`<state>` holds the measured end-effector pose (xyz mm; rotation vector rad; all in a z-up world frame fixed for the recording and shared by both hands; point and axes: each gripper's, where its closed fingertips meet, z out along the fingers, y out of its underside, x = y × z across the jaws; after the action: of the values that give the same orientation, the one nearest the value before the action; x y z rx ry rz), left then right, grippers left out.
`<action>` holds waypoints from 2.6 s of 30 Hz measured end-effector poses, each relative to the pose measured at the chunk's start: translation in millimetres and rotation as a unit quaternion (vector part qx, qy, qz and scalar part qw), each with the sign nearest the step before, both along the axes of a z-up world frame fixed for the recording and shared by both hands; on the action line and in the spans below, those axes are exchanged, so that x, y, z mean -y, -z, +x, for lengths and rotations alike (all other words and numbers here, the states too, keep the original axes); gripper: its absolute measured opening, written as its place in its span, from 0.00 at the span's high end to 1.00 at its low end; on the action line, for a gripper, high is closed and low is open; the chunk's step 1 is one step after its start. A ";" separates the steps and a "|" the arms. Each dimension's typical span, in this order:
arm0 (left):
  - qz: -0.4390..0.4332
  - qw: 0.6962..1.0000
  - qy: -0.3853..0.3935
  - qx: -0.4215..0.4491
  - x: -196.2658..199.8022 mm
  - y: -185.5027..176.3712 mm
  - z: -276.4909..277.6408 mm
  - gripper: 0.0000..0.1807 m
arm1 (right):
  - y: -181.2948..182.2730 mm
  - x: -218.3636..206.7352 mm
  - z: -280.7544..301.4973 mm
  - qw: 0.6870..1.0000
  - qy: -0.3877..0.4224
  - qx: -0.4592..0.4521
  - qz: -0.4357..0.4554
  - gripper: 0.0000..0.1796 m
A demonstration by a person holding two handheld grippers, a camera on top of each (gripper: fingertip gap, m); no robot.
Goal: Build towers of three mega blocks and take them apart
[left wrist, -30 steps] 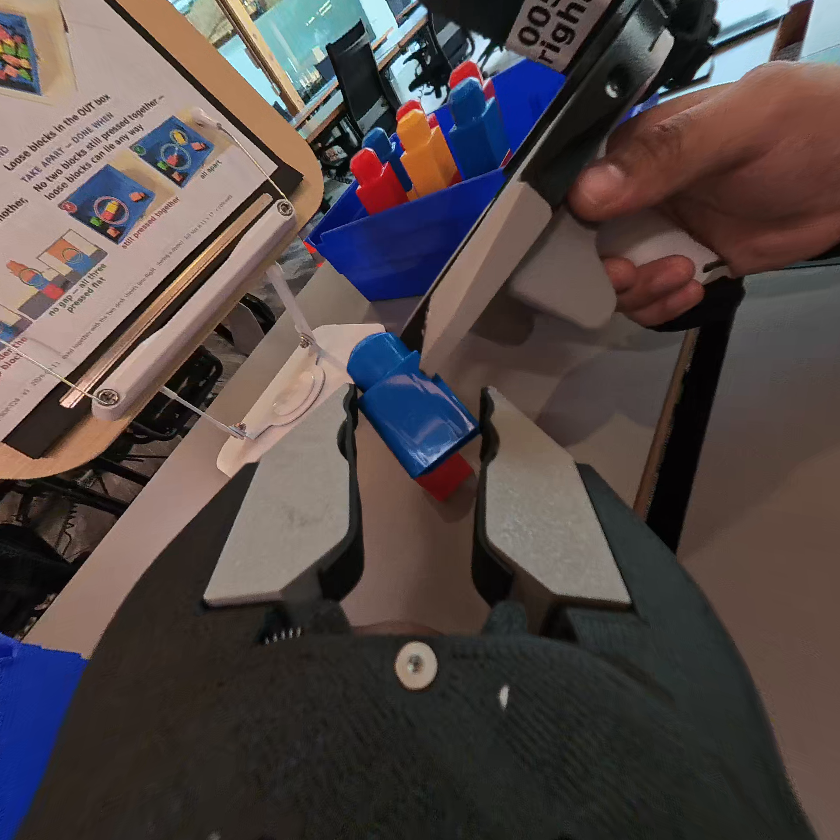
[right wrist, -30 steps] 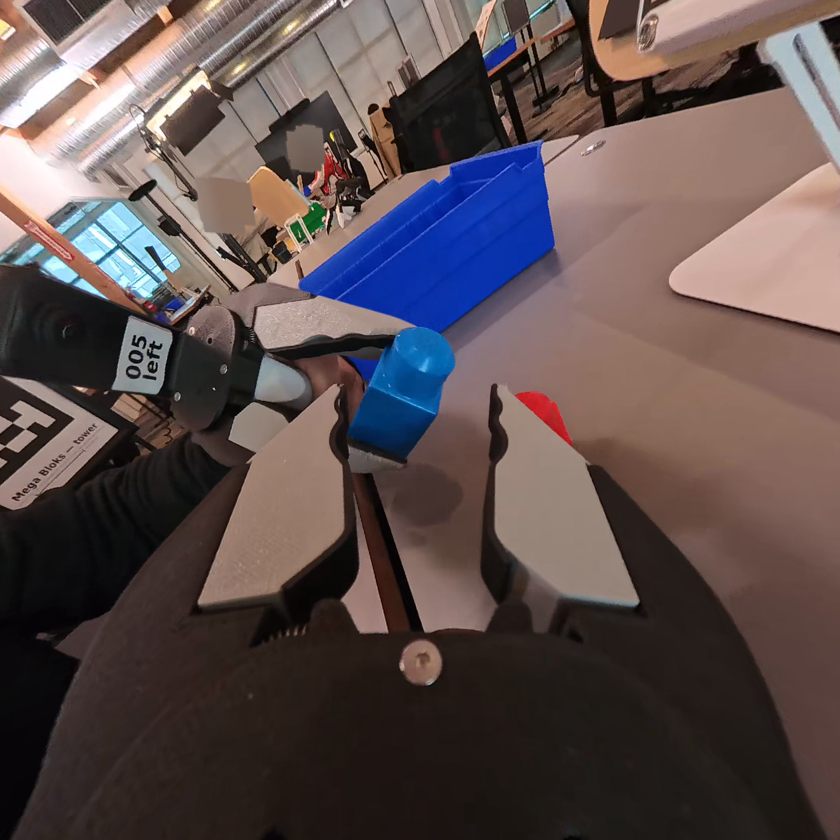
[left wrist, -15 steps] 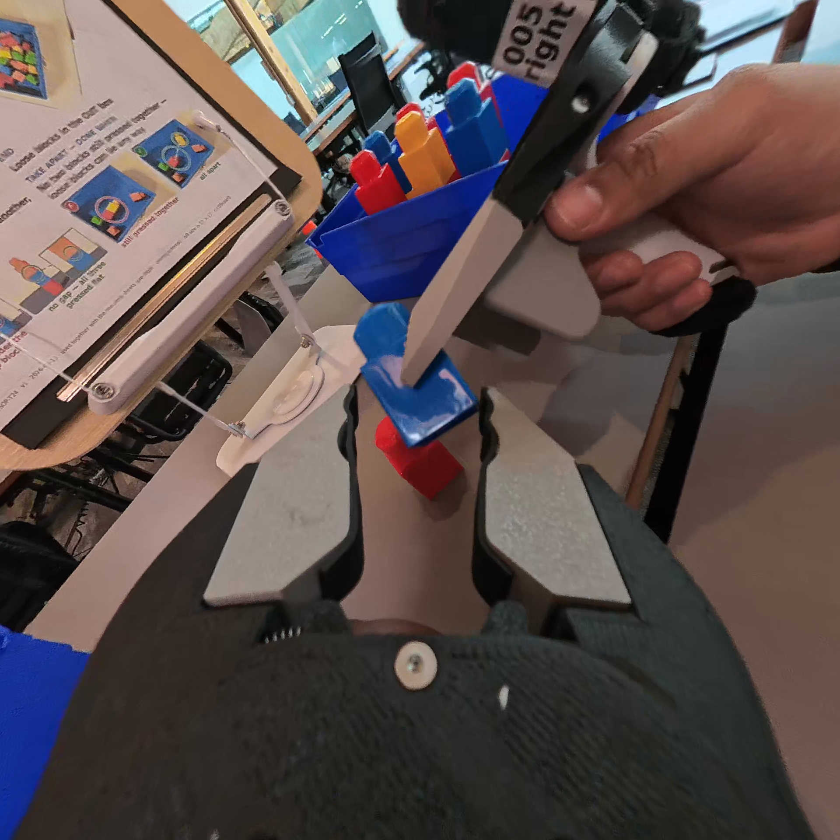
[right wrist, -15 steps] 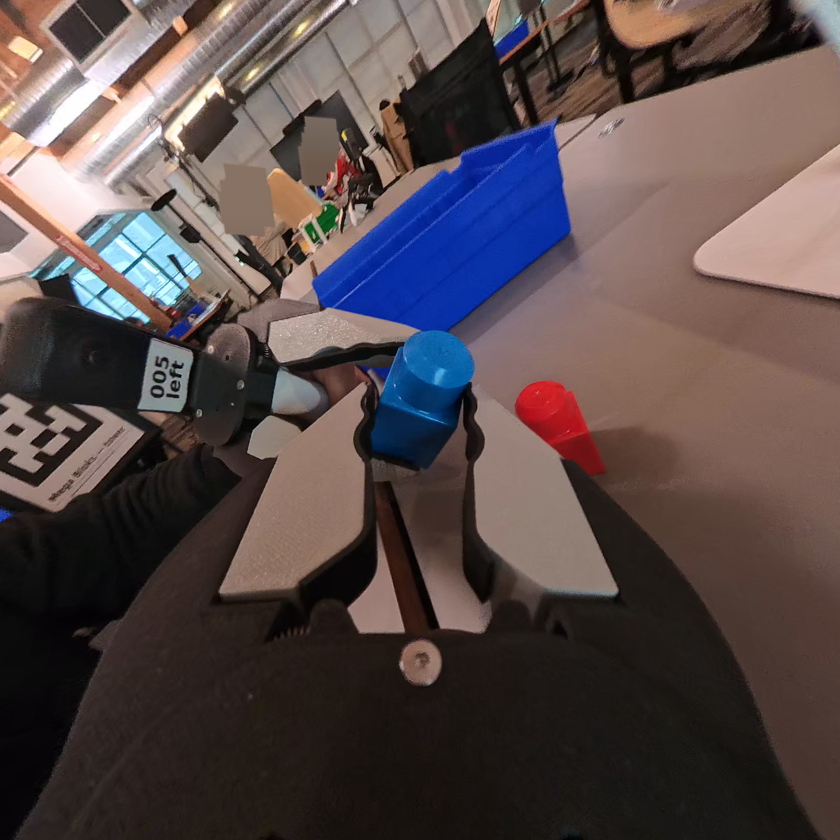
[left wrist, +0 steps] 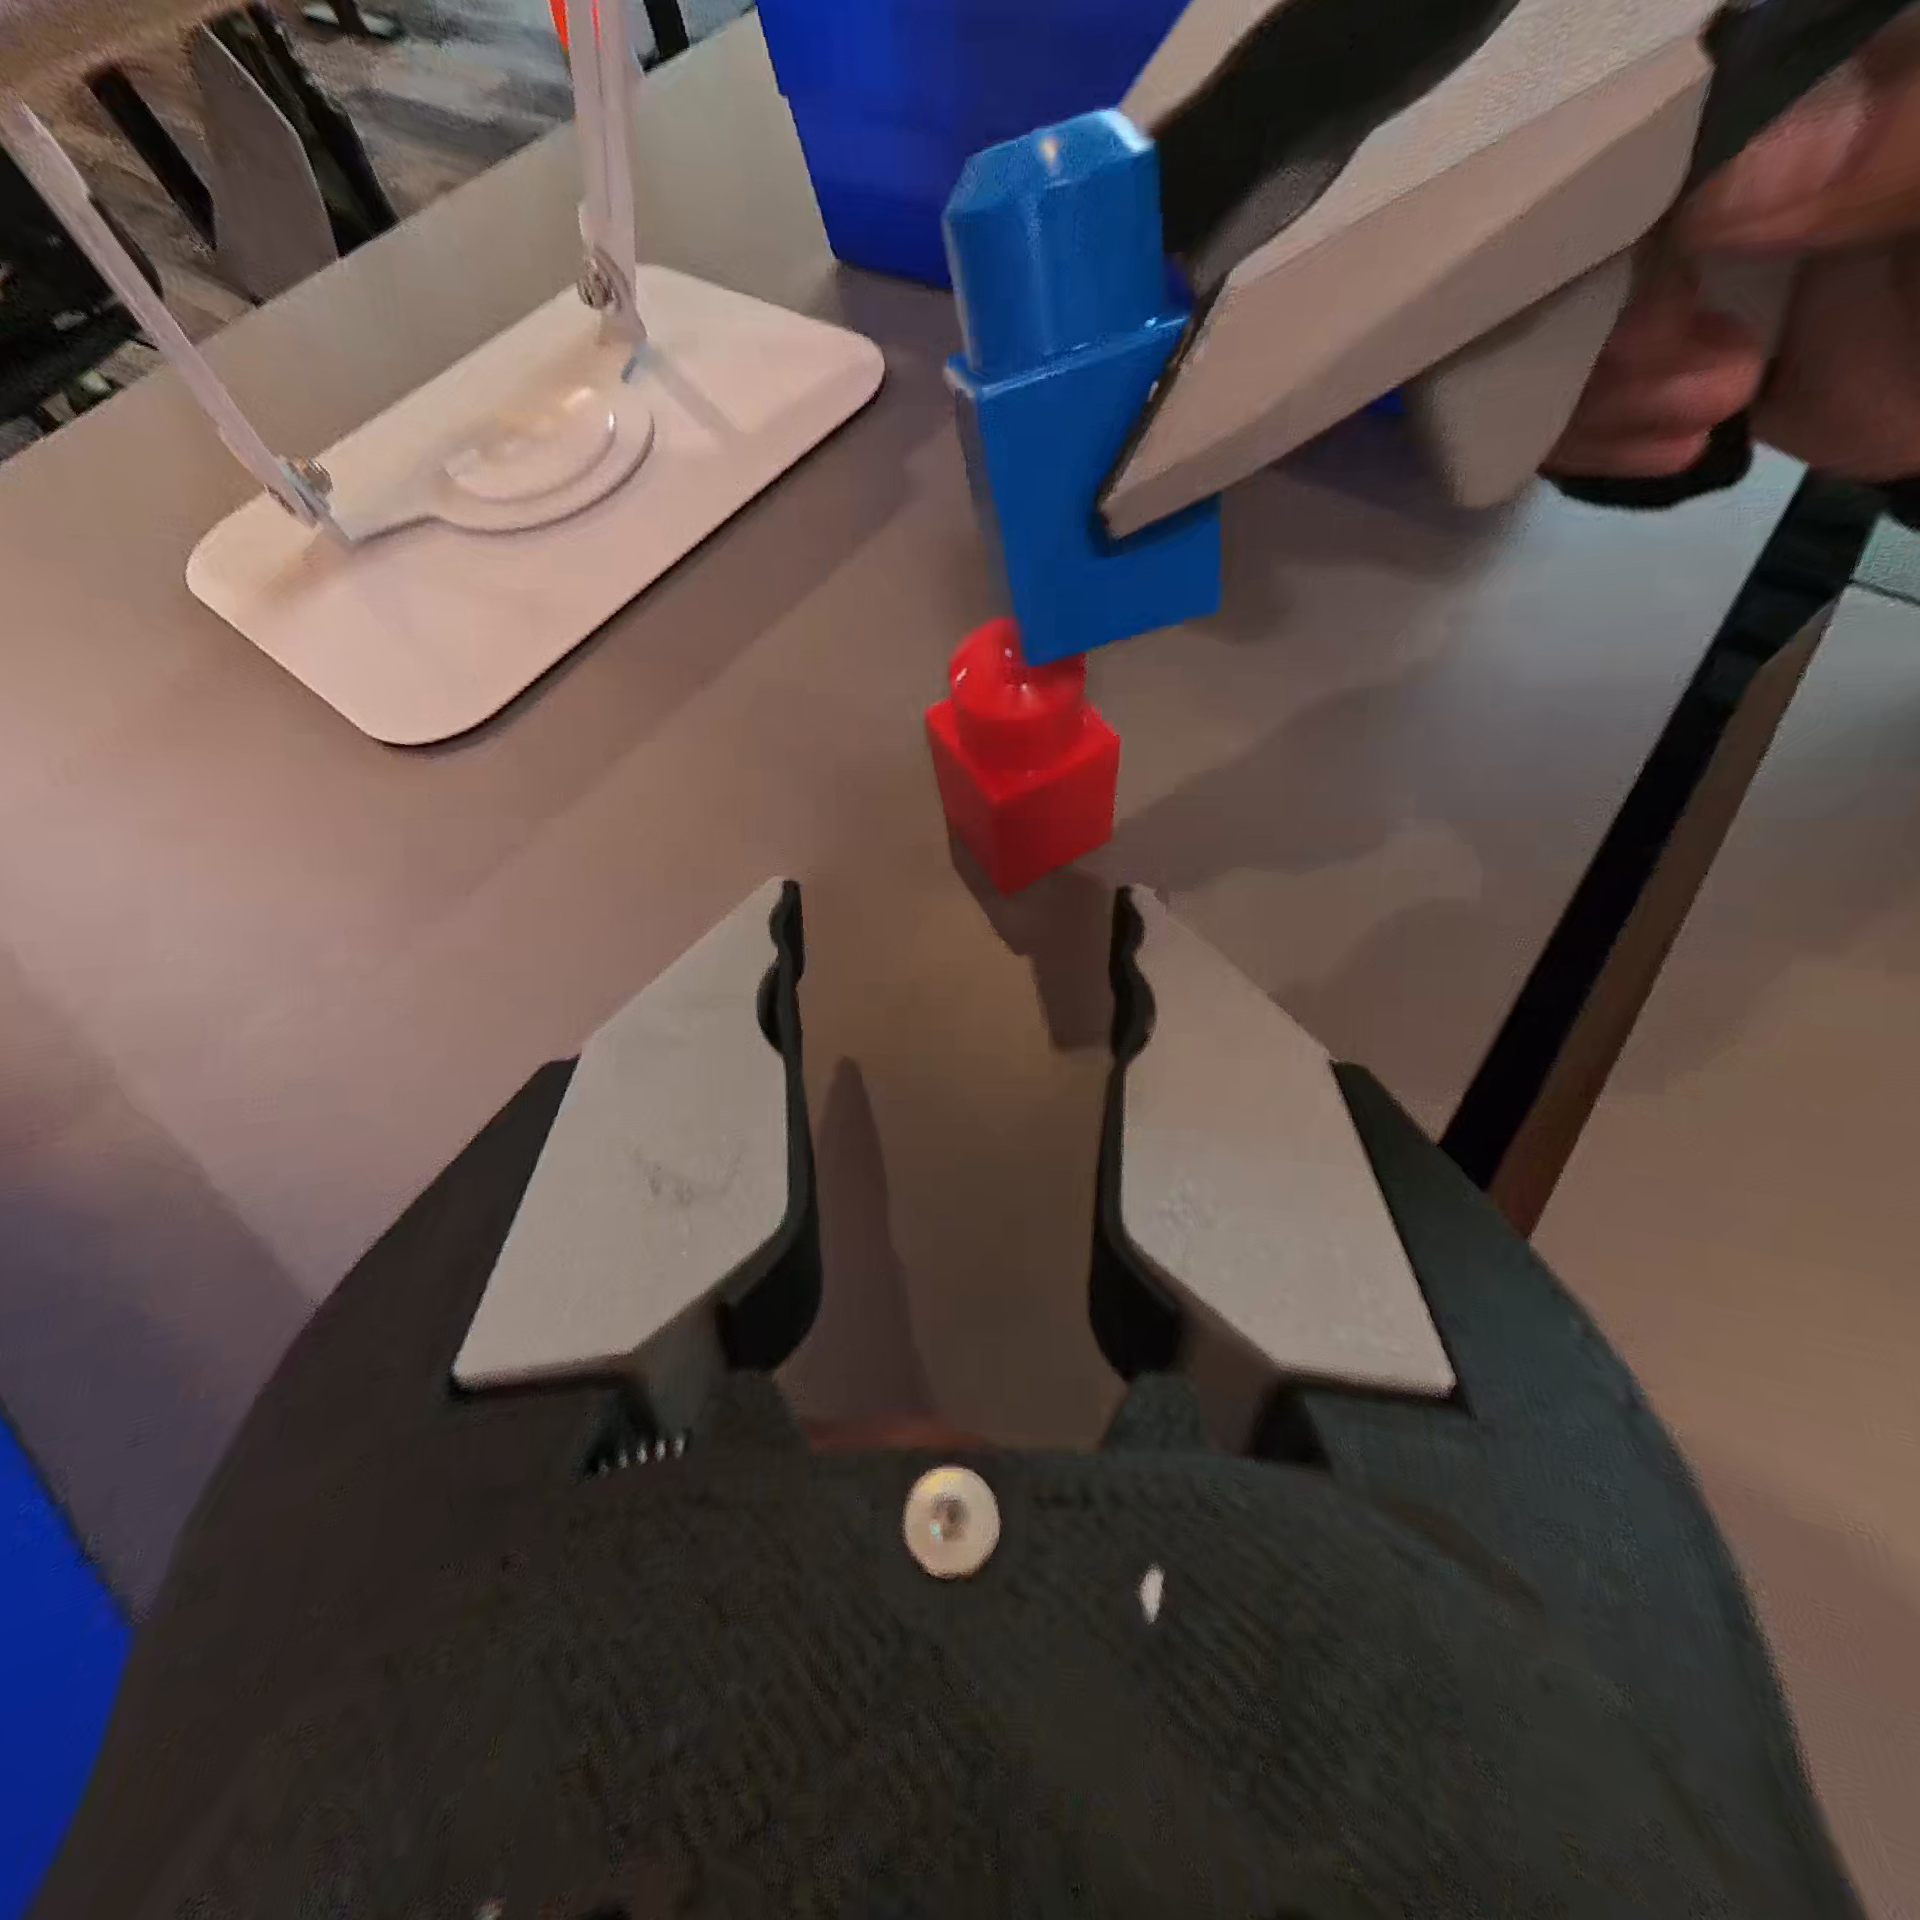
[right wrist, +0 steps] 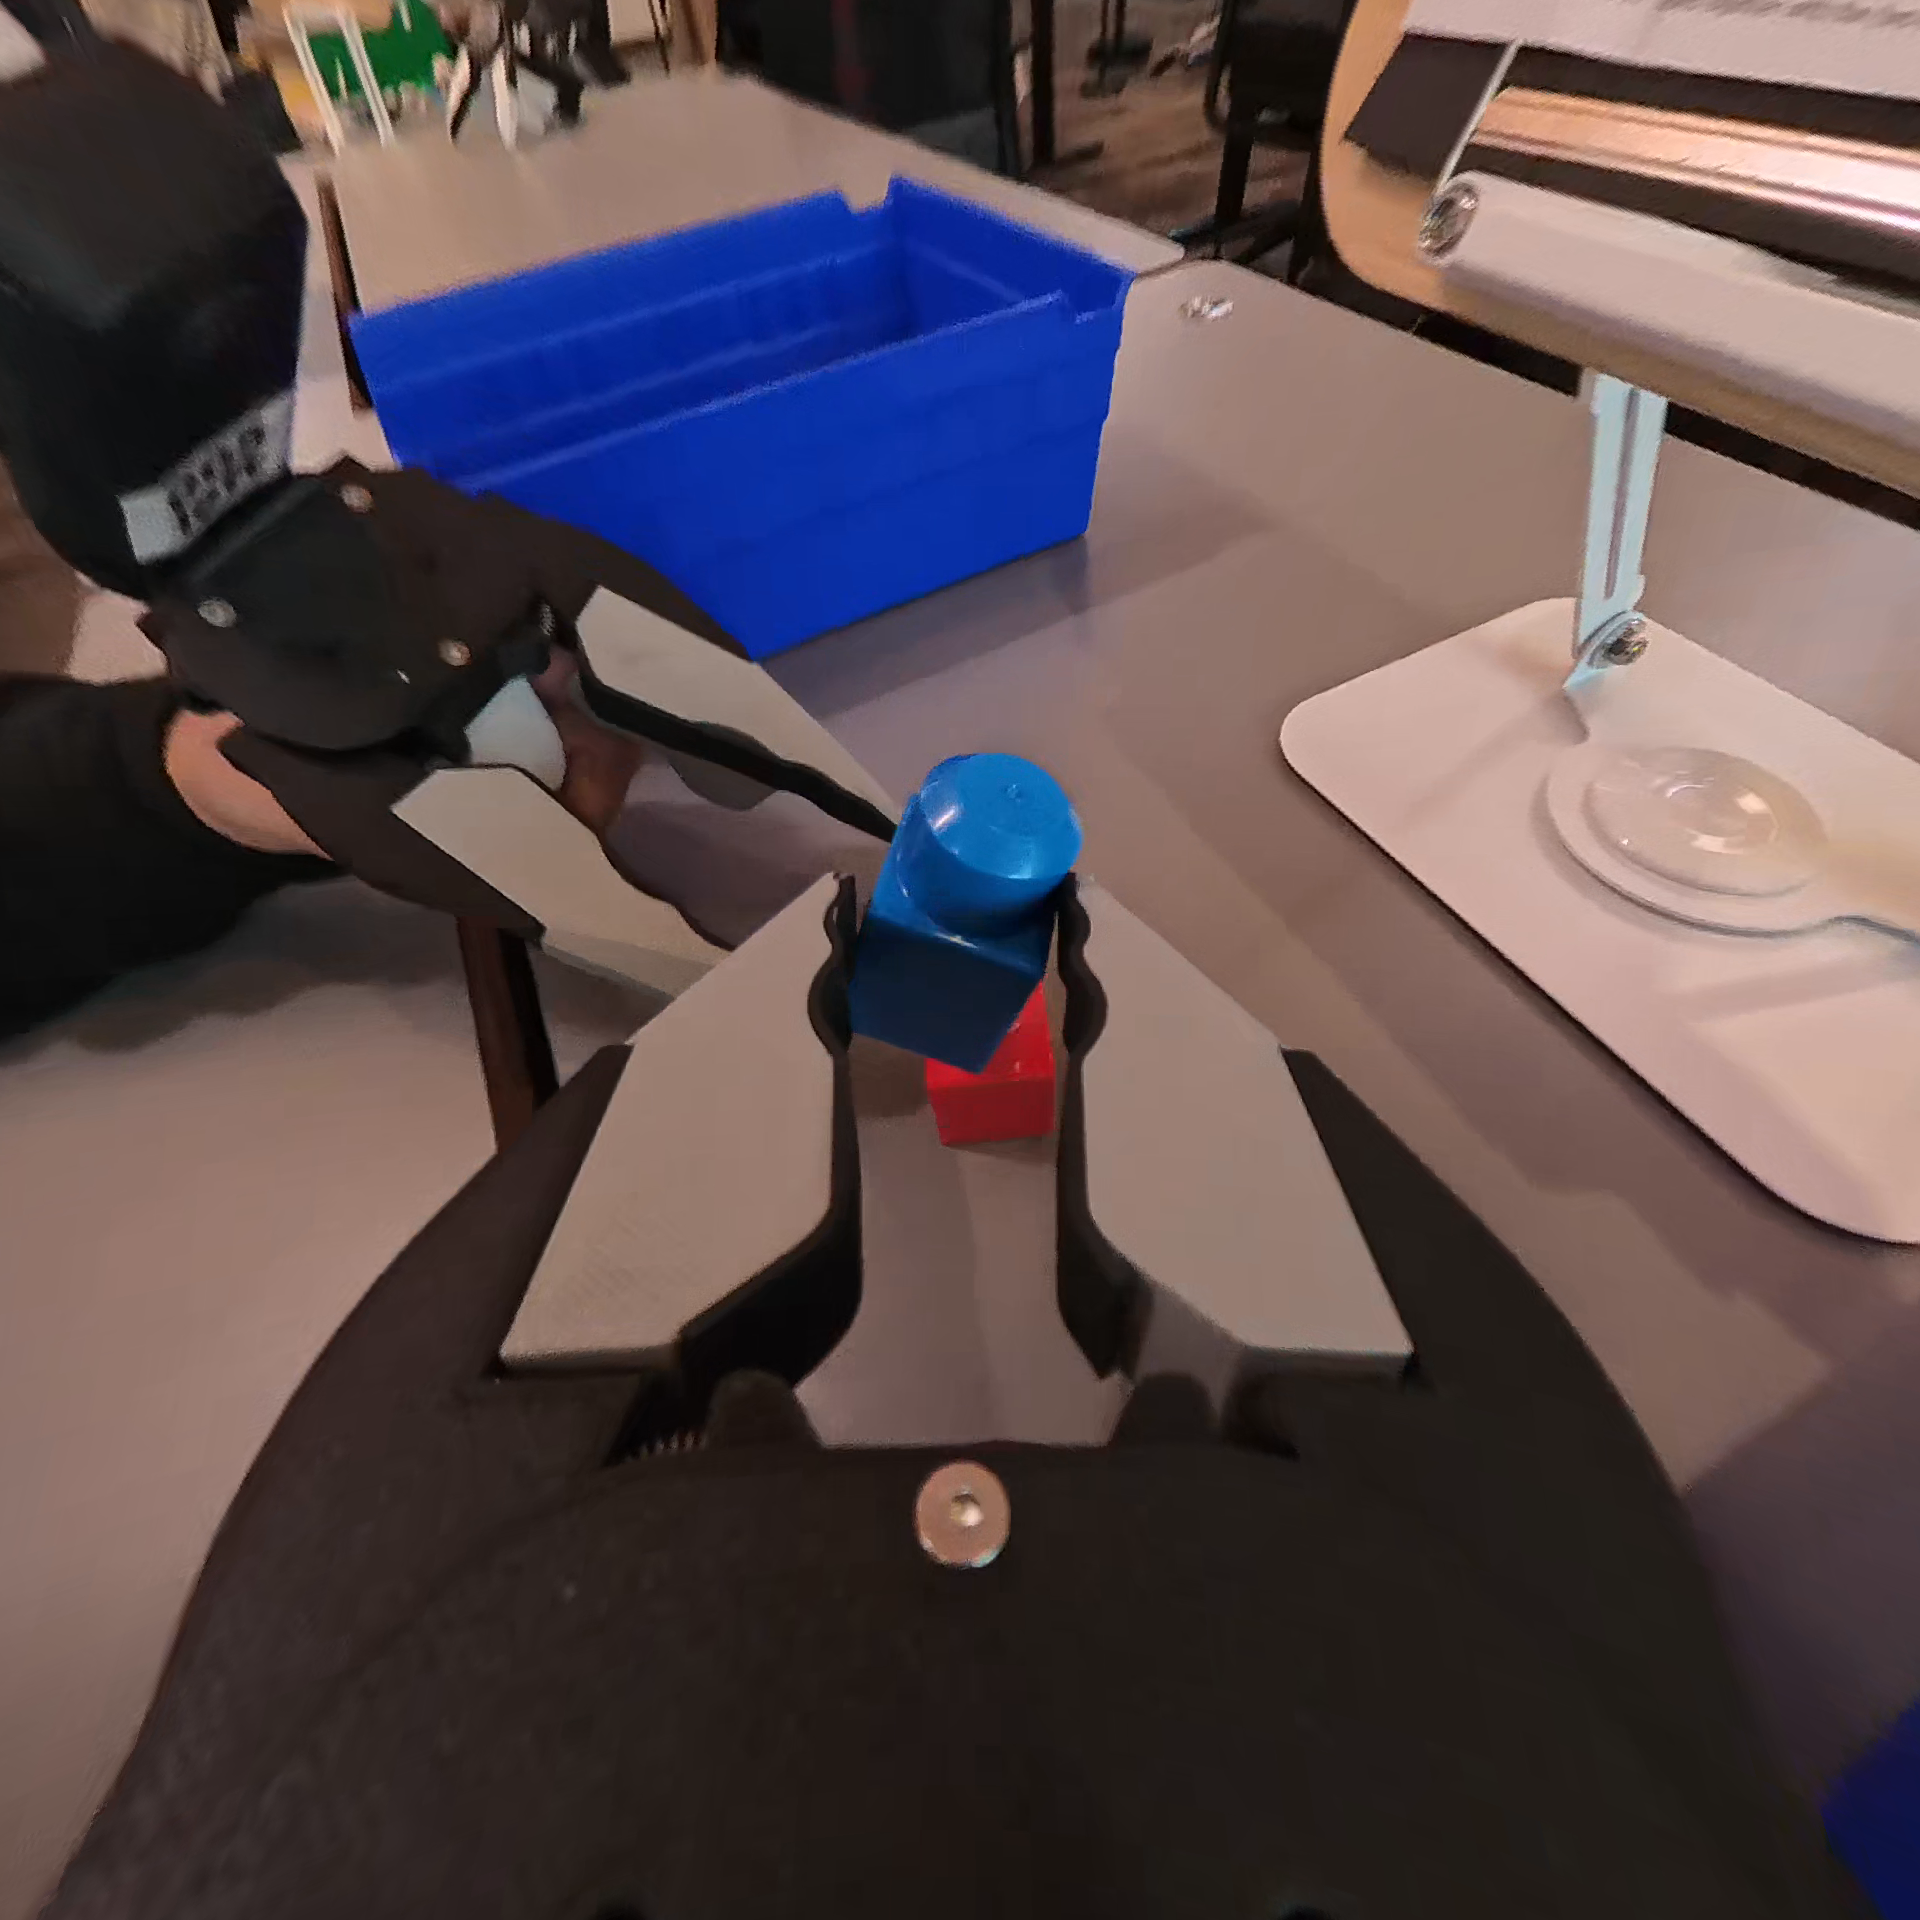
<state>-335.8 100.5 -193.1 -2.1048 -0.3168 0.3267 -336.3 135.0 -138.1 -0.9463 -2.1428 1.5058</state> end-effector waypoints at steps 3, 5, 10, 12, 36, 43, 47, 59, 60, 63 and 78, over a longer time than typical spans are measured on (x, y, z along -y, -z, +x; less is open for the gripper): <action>-0.009 1.000 0.001 0.006 -0.6 4.2 0.7 0.68 | 7.8 1.7 -5.3 0.999 -0.012 -0.006 0.037 0.80; -0.013 1.000 0.001 0.010 -0.9 6.0 1.0 0.68 | 9.5 1.3 -9.6 0.999 -0.012 -0.008 0.045 0.80; -0.014 1.000 -0.005 0.008 -1.2 6.5 -0.4 0.68 | 20.5 3.7 -15.8 0.998 -0.020 -0.002 0.058 0.80; -0.015 1.000 -0.007 0.005 -0.9 6.5 -1.4 0.68 | 25.4 5.1 -13.5 0.997 -0.024 -0.001 0.074 0.80; -0.037 0.999 0.018 0.018 -8.5 18.5 10.7 0.73 | 31.1 16.0 0.4 0.989 0.039 -0.078 0.118 0.81; -0.050 0.998 0.018 0.016 -11.1 22.1 12.8 0.73 | 32.7 13.8 -0.9 0.997 0.015 -0.010 0.077 0.81; -0.053 0.998 0.019 0.013 -15.9 22.8 15.0 0.73 | 31.6 13.0 -4.8 0.998 0.040 -0.015 0.052 0.82; -0.050 0.997 -0.049 0.014 -15.4 22.0 -1.3 0.77 | 25.1 24.4 -10.1 0.994 0.111 -0.002 0.004 0.82; -0.048 0.998 -0.048 0.017 -15.4 22.0 -1.2 0.77 | 24.6 23.8 -9.9 0.994 0.110 0.009 -0.014 0.82; -0.043 0.998 -0.044 0.020 -16.9 20.9 0.6 0.78 | 22.7 24.9 -8.3 0.992 0.104 0.035 -0.065 0.82; -0.001 0.991 0.031 0.128 -18.7 18.5 26.1 0.79 | 19.0 35.1 10.6 0.996 -0.011 0.047 -0.074 0.81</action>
<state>-309.6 119.2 -211.6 -2.1564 -0.4006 0.0194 -325.6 100.0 -157.1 -1.0660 -2.1364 1.6803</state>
